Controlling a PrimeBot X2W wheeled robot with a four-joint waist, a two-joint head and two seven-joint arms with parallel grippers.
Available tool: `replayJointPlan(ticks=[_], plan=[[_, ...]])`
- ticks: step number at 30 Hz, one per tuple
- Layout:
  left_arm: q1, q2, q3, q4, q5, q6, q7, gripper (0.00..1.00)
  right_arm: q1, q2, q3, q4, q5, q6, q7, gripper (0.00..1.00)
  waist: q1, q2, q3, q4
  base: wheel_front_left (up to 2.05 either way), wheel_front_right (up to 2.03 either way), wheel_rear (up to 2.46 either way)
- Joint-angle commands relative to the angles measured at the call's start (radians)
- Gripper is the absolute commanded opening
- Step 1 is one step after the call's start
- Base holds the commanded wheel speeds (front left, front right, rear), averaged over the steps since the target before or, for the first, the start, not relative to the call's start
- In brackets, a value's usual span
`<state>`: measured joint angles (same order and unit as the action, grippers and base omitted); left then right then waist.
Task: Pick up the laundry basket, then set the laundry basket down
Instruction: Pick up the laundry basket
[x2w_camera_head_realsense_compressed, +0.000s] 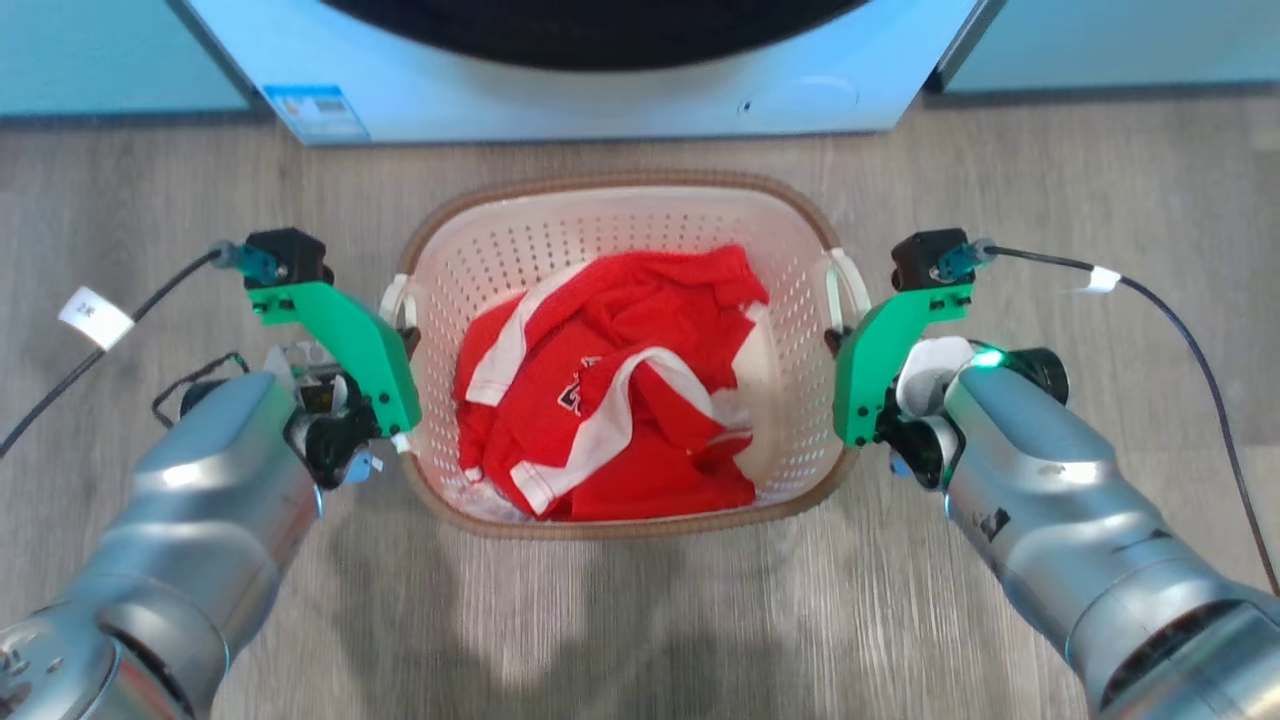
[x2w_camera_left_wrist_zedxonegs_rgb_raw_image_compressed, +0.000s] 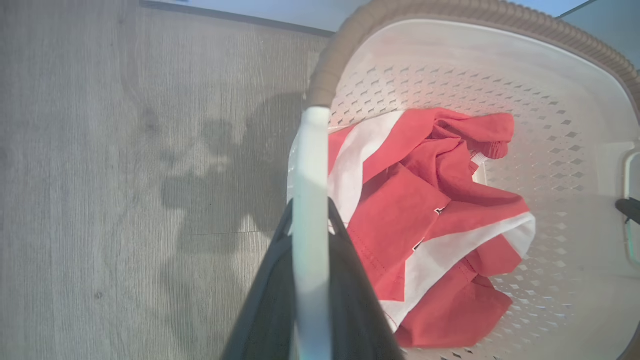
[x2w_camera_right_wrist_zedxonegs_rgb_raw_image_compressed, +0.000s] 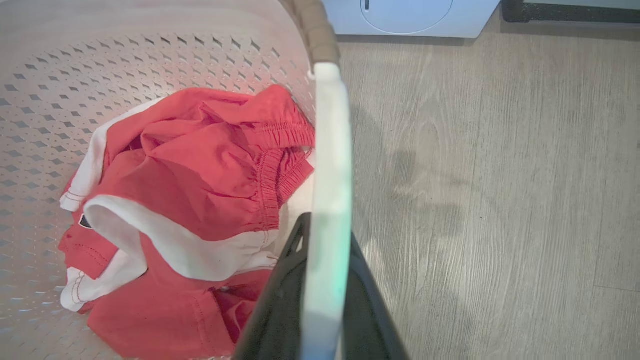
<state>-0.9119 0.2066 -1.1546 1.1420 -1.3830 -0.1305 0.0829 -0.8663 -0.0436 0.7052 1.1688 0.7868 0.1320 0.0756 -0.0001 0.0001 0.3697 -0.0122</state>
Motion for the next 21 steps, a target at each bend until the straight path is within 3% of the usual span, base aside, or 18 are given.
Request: replayJointPlan(ticks=[1,21], plan=[[-0.047,0.057,0.032,0.004,-0.016,0.0,-0.014,0.0,0.037,-0.007,0.019,0.007,0.015,-0.001,0.024,0.0,0.0001,-0.0001,-0.049,-0.006,0.0,0.0,0.0],[0.048,0.036,0.012,0.041,-0.068,0.0,0.099,0.0,0.087,-0.007,0.102,0.037,0.159,-0.001,0.167,0.0,0.0001,-0.0001,-0.281,-0.018,0.0,0.0,0.0]])
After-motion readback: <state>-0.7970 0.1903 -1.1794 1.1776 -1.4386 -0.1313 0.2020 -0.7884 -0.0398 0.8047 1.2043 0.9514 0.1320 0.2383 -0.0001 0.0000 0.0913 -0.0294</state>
